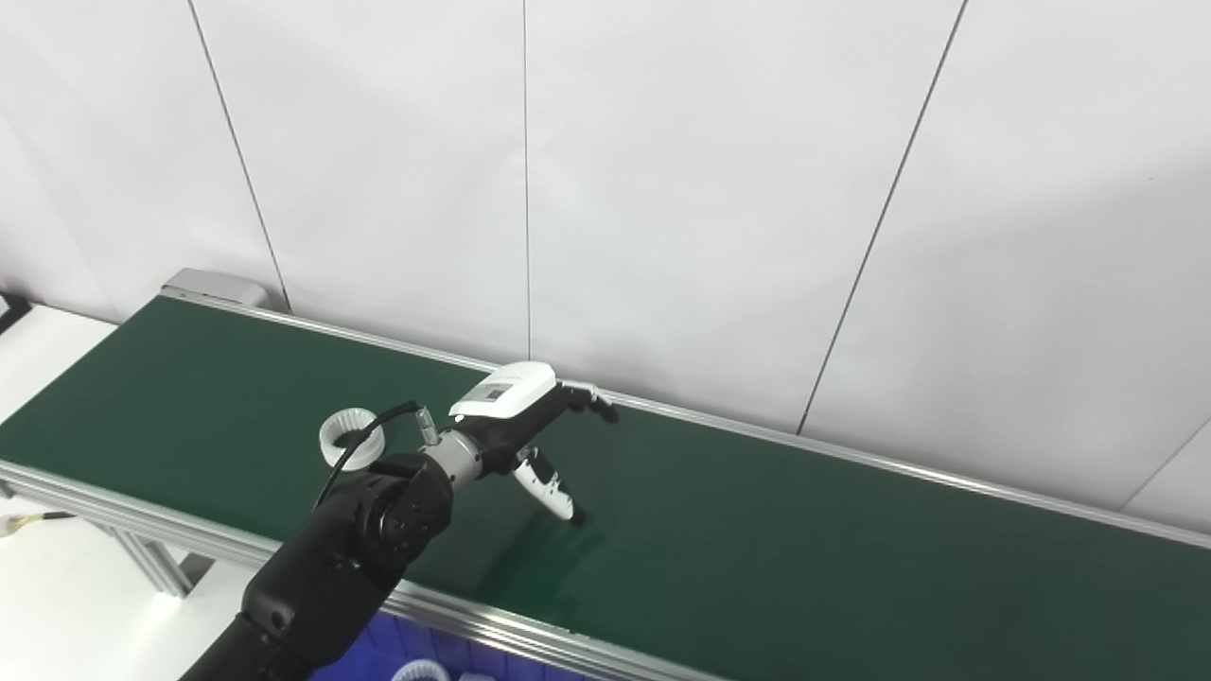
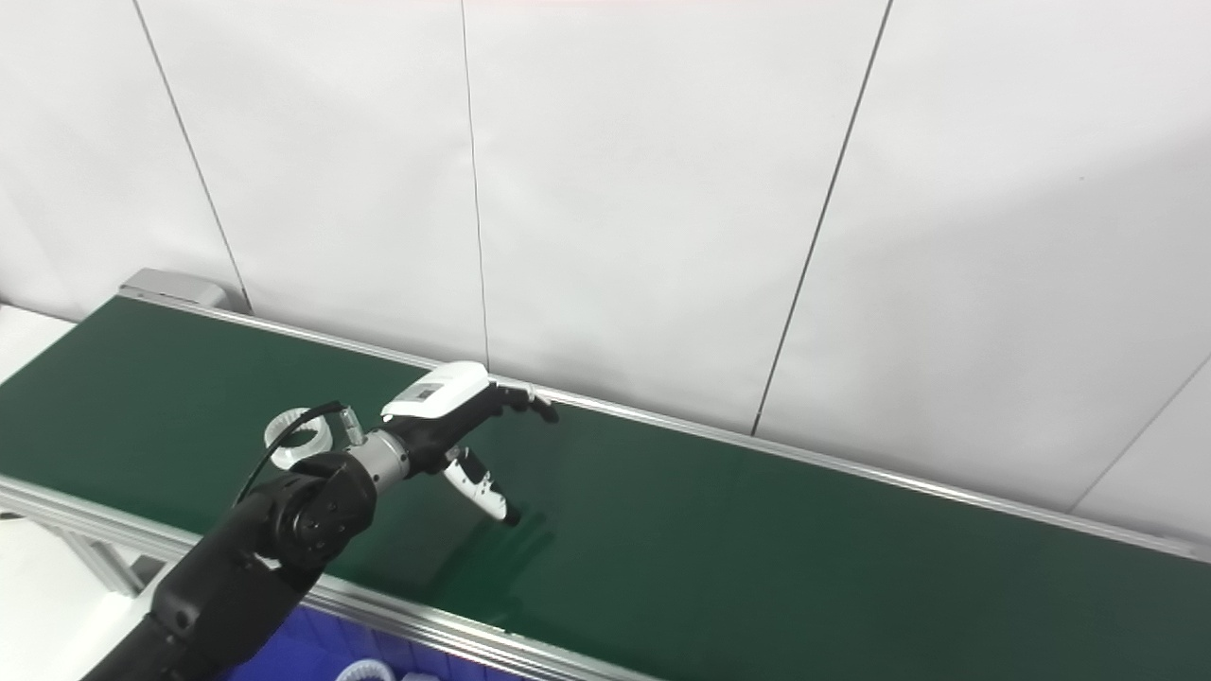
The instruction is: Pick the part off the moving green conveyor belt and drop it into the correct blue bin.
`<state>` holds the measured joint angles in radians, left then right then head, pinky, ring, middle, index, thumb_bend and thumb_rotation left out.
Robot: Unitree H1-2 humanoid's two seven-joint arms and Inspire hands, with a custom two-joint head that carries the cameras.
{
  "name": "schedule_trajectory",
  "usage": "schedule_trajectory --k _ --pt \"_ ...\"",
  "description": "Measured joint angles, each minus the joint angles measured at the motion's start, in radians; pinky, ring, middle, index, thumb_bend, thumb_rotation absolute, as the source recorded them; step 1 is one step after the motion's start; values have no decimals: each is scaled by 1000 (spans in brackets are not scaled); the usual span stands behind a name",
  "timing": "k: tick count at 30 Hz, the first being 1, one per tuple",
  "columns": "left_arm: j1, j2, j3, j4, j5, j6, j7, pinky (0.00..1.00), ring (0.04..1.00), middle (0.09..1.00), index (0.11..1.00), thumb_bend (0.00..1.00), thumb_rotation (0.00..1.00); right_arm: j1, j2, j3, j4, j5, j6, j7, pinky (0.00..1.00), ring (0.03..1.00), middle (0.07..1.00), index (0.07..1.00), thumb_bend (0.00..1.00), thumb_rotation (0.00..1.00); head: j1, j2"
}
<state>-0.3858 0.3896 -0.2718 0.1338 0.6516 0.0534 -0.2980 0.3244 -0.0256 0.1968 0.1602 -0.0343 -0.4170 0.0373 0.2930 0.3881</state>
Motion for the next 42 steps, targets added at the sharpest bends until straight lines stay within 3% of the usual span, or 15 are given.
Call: schedule_trajectory --k 12,26,42 --pt "-31 31 -44 81 48 21 -46 721 795 850 774 904 0 2 4 0 0 -1 0 -1 797 861 901 971 193 959 -5 2" --pt "-67 76 -74 150 78 18 -55 739 817 844 761 915 0 2 6 3 0 -12 0 -9 787 854 895 962 239 957 -8 2" --pt "-82 86 -85 183 93 2 -44 816 849 845 762 897 0 5 7 5 -5 -20 0 -12 771 851 896 964 238 944 -11 11"
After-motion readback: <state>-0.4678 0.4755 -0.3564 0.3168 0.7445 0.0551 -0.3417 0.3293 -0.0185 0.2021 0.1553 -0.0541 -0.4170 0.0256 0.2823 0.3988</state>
